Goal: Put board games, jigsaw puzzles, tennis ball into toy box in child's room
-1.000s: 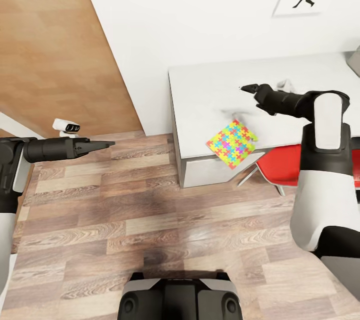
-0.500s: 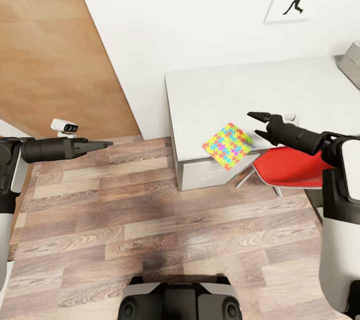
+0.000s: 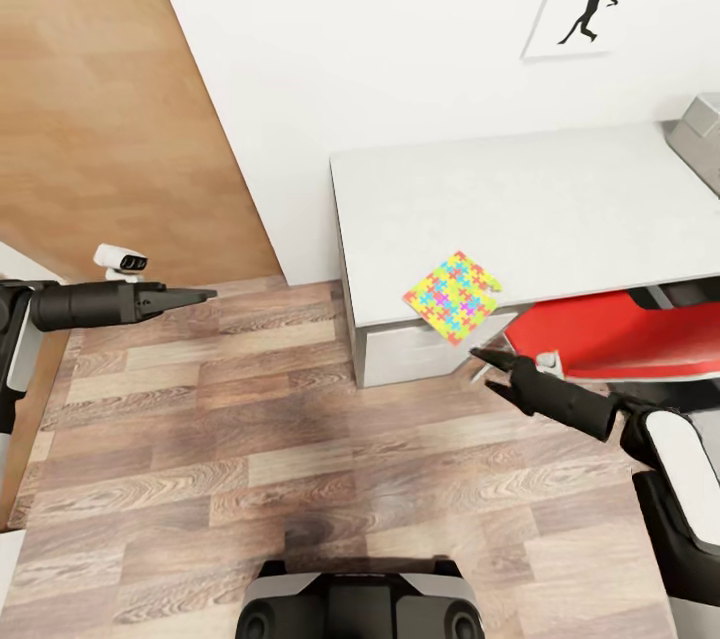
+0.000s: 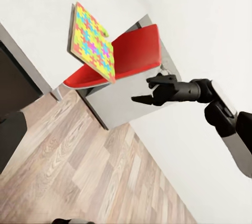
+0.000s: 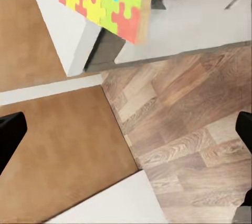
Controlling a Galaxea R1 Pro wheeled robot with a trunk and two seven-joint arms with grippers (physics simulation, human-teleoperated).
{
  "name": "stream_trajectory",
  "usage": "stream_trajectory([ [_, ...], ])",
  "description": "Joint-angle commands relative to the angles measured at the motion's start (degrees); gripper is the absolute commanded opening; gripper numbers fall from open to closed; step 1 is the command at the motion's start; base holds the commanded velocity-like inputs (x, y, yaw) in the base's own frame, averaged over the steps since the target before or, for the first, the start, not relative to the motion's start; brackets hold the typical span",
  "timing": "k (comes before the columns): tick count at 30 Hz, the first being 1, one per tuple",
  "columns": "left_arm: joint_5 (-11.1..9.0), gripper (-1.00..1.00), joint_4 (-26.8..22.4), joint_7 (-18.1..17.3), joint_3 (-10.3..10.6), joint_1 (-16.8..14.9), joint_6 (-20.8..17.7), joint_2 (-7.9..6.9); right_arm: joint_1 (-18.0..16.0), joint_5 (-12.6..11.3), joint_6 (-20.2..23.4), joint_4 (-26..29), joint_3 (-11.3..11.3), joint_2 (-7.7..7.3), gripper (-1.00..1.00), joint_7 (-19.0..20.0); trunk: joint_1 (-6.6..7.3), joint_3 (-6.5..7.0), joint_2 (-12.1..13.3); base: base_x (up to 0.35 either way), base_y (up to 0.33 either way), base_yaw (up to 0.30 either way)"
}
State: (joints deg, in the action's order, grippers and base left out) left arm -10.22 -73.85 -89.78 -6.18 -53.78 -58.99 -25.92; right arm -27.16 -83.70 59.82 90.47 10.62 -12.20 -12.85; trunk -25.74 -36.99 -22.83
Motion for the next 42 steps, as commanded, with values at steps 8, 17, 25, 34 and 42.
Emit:
stream_trajectory([
  [8, 0.0, 1.0, 0.0, -0.2, -0.3, 3.7, -0.5, -1.72, 13.0, 3.2, 0.2, 0.0, 0.0, 0.0, 1.0, 2.9, -0.04, 0.65, -0.1, 0.0, 0.0, 0.0],
  [17, 0.1, 1.0, 0.0, -0.2, -7.1, 11.5, 0.9, -2.49, 19.2, 17.1, -3.7, -0.5, -0.1, 1.79, 1.0, 3.2, -0.04, 1.46, -0.1, 0.0, 0.0, 0.0],
  [25, 0.1, 1.0, 2.1, -0.2, -11.1, 20.7, 7.8, -2.51, 22.2, 30.3, -15.6, -0.9, -4.4, 3.3, 1.0, 7.5, -0.04, 2.18, -0.1, 0.0, 0.0, 0.0],
  [34, 1.1, 1.0, 14.2, -0.2, -12.8, 24.0, 18.5, -2.49, 22.4, 35.6, -21.4, -1.0, -6.9, 3.26, 1.0, 9.8, -0.04, 2.99, -0.1, 0.0, 0.0, 0.0],
  [42, 3.0, 1.0, 16.5, -0.2, -13.1, 24.1, 20.6, -2.75, 22.4, 37.0, -21.6, -1.0, -6.6, 3.08, 1.0, 10.0, -0.04, 3.72, -0.1, 0.0, 0.0, 0.0],
])
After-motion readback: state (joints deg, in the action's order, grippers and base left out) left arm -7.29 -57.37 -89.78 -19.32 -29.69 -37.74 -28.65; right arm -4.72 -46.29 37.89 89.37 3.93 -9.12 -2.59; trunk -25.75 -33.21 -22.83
